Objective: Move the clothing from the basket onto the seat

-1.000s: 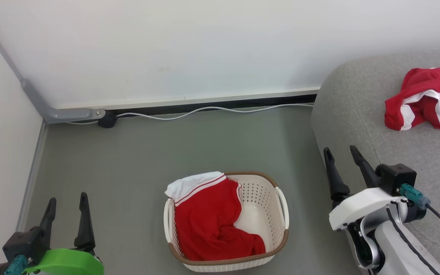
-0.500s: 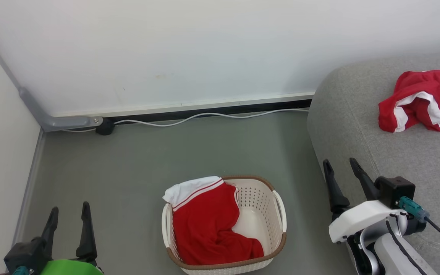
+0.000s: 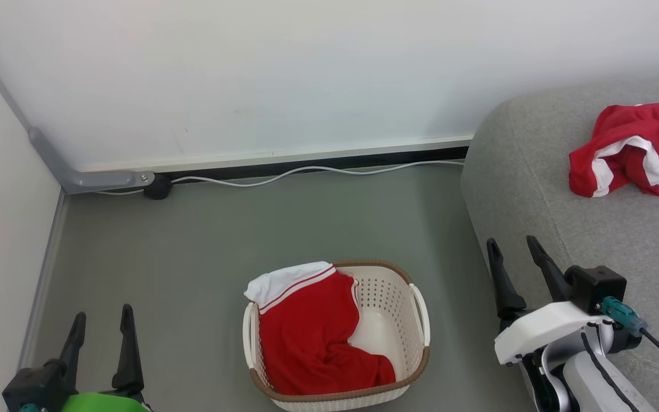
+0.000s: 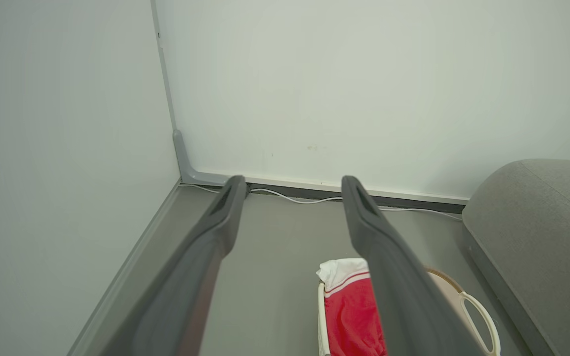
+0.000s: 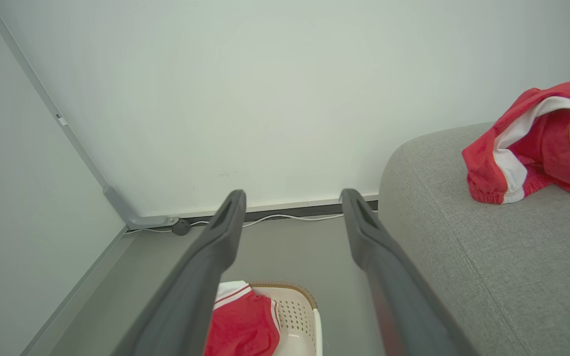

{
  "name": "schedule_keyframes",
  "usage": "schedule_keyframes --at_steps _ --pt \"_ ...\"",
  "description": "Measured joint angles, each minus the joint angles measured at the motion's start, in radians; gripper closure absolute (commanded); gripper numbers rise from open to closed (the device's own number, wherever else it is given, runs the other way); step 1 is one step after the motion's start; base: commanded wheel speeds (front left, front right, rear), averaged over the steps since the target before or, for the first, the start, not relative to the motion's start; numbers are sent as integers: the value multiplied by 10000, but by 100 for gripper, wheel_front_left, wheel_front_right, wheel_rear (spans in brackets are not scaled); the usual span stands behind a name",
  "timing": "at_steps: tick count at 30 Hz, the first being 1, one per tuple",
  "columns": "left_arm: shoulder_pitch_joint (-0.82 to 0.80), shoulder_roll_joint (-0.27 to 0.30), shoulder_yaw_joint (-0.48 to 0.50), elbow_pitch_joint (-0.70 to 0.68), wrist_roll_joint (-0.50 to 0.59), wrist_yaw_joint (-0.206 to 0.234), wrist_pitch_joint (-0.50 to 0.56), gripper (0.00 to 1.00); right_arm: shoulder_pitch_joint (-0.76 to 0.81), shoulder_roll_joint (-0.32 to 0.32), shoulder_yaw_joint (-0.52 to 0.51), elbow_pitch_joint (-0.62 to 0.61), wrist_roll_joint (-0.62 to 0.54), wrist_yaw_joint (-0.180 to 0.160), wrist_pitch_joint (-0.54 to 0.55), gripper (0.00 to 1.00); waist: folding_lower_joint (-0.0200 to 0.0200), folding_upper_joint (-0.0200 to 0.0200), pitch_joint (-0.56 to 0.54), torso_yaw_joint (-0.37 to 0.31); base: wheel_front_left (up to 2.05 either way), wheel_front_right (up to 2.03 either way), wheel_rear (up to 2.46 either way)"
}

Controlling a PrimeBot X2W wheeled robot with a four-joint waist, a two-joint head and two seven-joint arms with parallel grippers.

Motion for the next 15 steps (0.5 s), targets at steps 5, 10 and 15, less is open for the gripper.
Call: schedule_keyframes --at_steps 5,10,15 --pt "110 -44 50 -82 13 -19 0 0 8 -19 -27 -115 -71 -36 2 0 0 0 48 26 0 0 0" --pt "131 -58 86 -138 219 -90 0 0 31 -23 -29 -203 -73 -38 4 0 0 0 105 35 0 0 0" --pt "133 -71 63 -209 316 -107 0 0 99 -73 -111 -311 -109 -50 17 0 0 0 224 40 0 0 0"
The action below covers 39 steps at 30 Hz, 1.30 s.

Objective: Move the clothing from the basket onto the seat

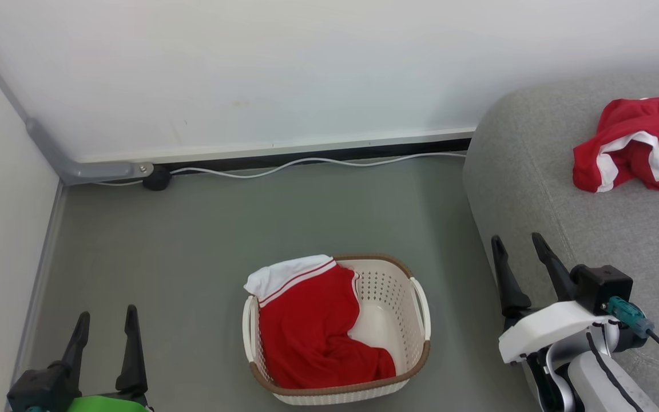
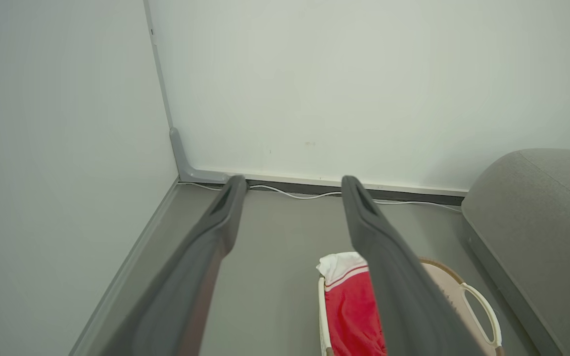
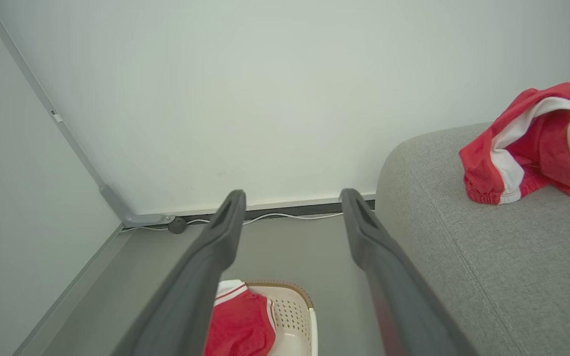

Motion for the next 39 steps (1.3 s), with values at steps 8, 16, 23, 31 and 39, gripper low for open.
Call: schedule_keyframes --at_steps 8,16,23,31,39 --pt "-23 35 -290 -92 228 -173 0 0 -33 -105 -90 -255 -148 -2 15 0 0 0 533 0 0 0 0" --pt "-957 75 -798 -84 694 -337 117 0 -957 -330 -334 -759 -316 -2 15 0 0 0 1431 -57 0 0 0" --pt "-1977 73 -1333 349 1022 -443 462 0 -2091 -593 -541 -1097 -474 8 15 0 0 0 2355 -203 0 0 0" --pt "-3156 61 -1862 895 1509 -681 871 0 -3288 -491 -915 -1473 -395 10 12 0 0 0 3450 -490 0 0 0" --pt "-4236 -205 -2360 1494 1912 -802 1177 0 -4195 -435 -909 -1664 -393 69 12 0 0 0 4565 -818 0 0 0"
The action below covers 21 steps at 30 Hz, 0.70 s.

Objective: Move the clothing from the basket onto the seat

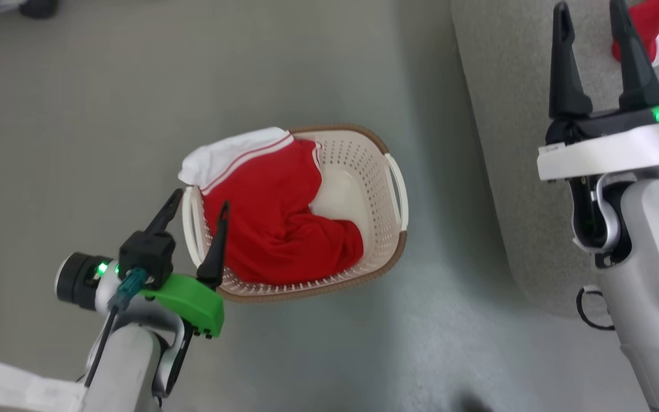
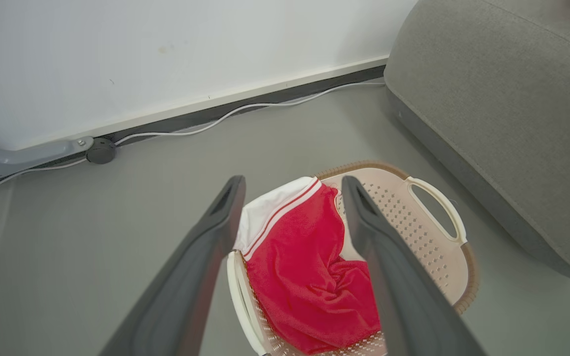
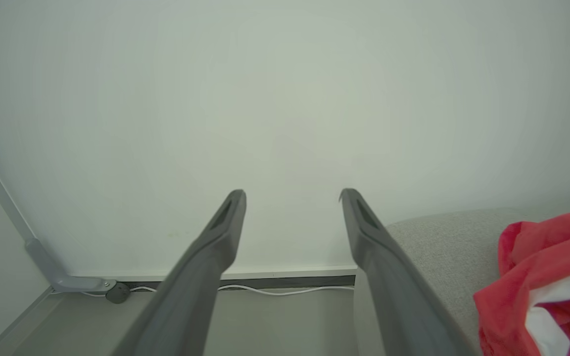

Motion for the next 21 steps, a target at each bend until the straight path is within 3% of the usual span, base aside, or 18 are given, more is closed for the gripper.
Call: schedule_keyframes --at_steps 21 --pt "-2402 -136 -535 1584 882 -182 472 0 -2481 424 178 -535 0 217 0 0 1 0 2841 -920 0 0 0"
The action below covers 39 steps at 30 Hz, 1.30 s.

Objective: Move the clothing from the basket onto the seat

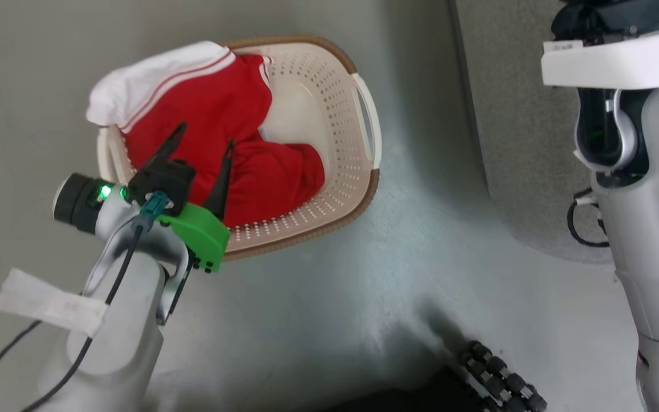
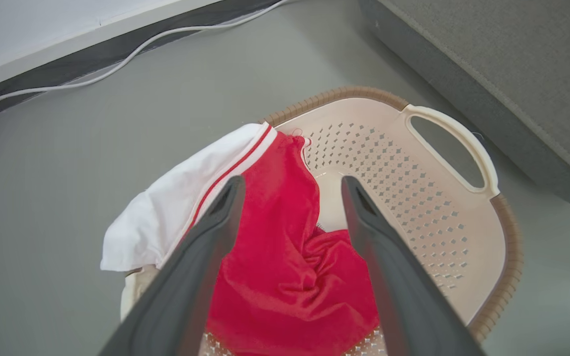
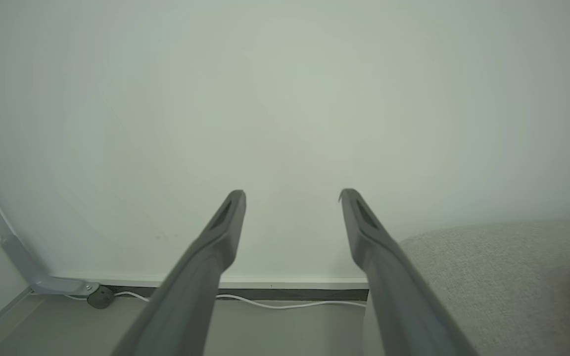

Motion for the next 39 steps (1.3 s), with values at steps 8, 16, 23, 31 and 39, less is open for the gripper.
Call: schedule_keyframes --at_steps 8,16,23,31,39 --pt "-998 40 -453 554 535 -253 211 0 -787 201 -21 -113 -2 40 -13 0 1 0 1129 -317 0 0 0" --pt "-1399 209 -554 1231 782 -332 259 0 -1217 577 150 82 0 188 -31 0 0 0 1914 -669 0 0 0" --pt "-1742 339 -545 1952 951 -334 508 0 -1521 742 161 251 0 270 -58 0 0 1 2361 -1108 0 0 0" --pt "-1924 625 -309 2625 1081 -153 836 0 -1706 917 196 324 13 314 -58 0 -1 0 2647 -1478 0 0 0" --pt "-2346 949 -360 2999 1720 334 932 0 -1740 1022 84 303 13 364 -58 0 0 0 2873 -1739 0 0 0"
